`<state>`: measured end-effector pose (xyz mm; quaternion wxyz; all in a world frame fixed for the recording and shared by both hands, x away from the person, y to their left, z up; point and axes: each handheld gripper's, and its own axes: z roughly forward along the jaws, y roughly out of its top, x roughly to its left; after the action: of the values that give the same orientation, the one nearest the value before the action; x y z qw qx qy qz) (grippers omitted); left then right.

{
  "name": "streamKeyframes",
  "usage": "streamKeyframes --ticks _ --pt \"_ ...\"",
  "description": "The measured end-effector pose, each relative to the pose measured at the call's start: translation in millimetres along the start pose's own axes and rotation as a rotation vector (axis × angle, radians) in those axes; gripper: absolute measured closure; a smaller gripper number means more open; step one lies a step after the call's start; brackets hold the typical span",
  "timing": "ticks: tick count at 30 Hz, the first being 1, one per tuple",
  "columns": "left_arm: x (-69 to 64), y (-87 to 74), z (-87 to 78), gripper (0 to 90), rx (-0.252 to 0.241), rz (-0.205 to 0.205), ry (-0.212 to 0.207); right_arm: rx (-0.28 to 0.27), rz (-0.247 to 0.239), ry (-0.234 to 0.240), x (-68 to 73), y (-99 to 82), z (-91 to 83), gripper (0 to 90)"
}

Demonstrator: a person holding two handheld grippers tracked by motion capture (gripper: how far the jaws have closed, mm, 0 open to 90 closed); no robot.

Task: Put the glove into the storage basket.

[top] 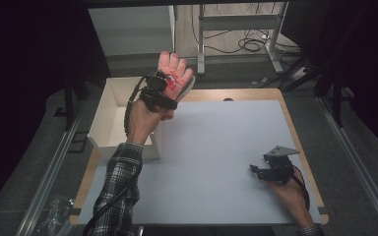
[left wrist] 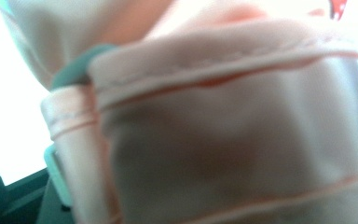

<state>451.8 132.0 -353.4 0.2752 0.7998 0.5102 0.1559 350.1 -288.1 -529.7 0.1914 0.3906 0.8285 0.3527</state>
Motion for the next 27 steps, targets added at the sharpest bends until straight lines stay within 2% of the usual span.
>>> streamKeyframes --ticks 3,5,14,20,27 --pt "14.3 -4.8 -3.6 38.7 -0.006 -0.033 0.020 0.000 0.000 0.000 0.0 0.0 0.0 27.9" --pt "17.1 -5.8 -4.5 38.7 -0.005 -0.036 0.023 -0.001 -0.002 -0.001 -0.1 0.0 0.0 27.9" --pt "50.3 -23.7 -9.8 38.5 -0.009 -0.117 0.067 -0.001 -0.001 -0.001 0.1 0.0 0.0 27.9" --pt "65.0 -34.5 -8.1 38.4 -0.008 -0.153 0.082 -0.001 -0.001 -0.001 0.0 0.0 0.0 27.9" --pt "81.0 -51.0 3.5 38.1 -0.001 -0.192 0.095 -0.001 -0.001 -0.002 0.0 0.0 0.0 27.9"
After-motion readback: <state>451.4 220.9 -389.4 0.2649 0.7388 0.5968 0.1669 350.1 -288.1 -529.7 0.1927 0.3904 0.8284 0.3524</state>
